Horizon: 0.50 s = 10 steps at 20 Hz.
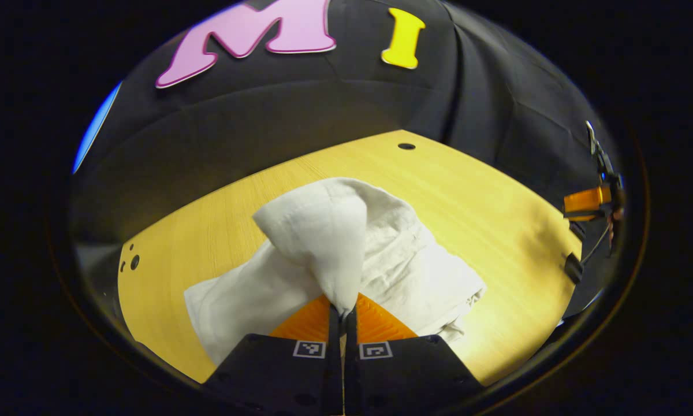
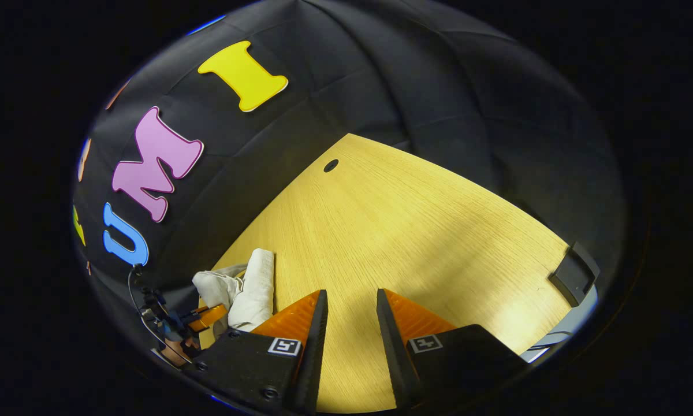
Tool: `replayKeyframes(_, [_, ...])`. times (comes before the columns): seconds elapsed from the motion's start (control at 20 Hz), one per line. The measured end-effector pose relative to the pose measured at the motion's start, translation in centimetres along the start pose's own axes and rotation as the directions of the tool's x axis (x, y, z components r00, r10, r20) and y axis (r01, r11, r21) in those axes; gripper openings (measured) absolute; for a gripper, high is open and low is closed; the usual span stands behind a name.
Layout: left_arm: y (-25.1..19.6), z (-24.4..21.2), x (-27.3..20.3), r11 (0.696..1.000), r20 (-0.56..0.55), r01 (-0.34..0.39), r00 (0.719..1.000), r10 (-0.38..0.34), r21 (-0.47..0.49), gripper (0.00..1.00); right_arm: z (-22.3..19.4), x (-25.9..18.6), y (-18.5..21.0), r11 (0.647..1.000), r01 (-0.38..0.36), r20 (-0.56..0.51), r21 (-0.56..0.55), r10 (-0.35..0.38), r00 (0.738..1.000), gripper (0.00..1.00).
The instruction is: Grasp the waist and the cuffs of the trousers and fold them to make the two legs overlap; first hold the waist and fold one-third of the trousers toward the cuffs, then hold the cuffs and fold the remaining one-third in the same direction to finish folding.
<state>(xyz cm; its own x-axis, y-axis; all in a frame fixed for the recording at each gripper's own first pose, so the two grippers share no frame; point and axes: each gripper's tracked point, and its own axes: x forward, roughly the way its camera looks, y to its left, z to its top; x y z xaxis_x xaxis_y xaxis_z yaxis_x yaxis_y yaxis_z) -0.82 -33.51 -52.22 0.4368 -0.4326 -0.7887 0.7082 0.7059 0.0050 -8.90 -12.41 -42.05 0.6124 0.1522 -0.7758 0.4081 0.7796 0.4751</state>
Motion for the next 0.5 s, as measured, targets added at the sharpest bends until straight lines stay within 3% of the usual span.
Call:
replayKeyframes(0.1, [-1.0, -0.6, 0.1, 0.999, -0.011, 0.01, 1.0, -0.009, 0.05, 0.16, 0.2, 0.1, -0.1, 1.0, 0.002, 0.005, 0.008, -0.002, 1.0, 0.53])
replayKeyframes(0.2, [-2.3, -1.0, 0.1, 0.996, -0.015, 0.047, 0.999, -0.046, 0.074, 0.31, 0.2, 0.1, -0.1, 1.0, 0.0, 0.008, 0.016, 0.0, 1.0, 0.53])
replayKeyframes(0.35, [-2.9, -1.1, -0.1, 0.996, -0.014, 0.052, 0.999, -0.051, 0.074, 0.77, 0.3, -0.2, 0.2, 1.0, -0.002, 0.014, 0.021, 0.002, 1.0, 0.53])
replayKeyframes(0.5, [-3.2, -0.8, -1.2, 0.996, 0.005, 0.055, 0.998, -0.055, 0.068, 0.85, 1.0, -1.4, 0.5, 0.998, -0.007, 0.057, 0.056, 0.004, 0.998, 0.53])
